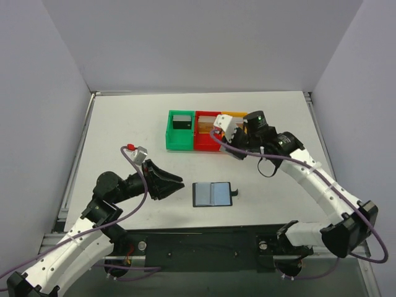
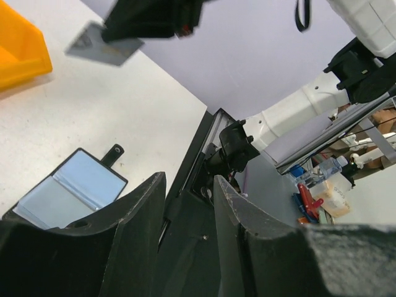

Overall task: Take the credit cards out of the card holder
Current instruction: Place the credit card in the storage box.

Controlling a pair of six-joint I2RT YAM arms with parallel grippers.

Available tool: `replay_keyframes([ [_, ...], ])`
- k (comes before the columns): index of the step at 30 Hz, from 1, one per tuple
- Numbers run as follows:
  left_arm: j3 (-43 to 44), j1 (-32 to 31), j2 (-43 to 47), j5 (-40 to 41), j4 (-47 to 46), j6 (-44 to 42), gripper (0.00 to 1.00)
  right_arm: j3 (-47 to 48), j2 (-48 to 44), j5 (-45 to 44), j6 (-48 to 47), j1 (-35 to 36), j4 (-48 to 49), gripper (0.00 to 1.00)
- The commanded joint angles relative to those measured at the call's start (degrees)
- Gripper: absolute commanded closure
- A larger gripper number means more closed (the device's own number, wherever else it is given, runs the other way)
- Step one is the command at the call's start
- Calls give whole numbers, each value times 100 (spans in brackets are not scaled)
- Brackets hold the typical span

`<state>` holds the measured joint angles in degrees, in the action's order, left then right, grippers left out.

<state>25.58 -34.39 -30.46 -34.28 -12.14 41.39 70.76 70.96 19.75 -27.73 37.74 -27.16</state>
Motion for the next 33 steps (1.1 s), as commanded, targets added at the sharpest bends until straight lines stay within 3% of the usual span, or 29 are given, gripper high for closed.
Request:
replay_keyframes([
  [1, -123, 20, -83, 97, -736, 361, 53, 95, 539, 914, -735, -1265, 659, 100],
  [4, -177, 12, -144, 54, -887, 449, 53, 578, 1164, 1268, -1057, -1794, 606, 100],
  [9, -255, 11, -224, 45, -957, 476, 53, 886, 2008, 1979, -2174, -2103, 685, 100],
  [20, -308, 3, -382, -35, -404, 353, 54, 1677, 3379, 2920, -2676, -2596, 1186, 100],
  [33, -449, 3, -540, 220, -324, 370, 54, 2706, 4286, 3123, -3687, -2763, 607, 100],
])
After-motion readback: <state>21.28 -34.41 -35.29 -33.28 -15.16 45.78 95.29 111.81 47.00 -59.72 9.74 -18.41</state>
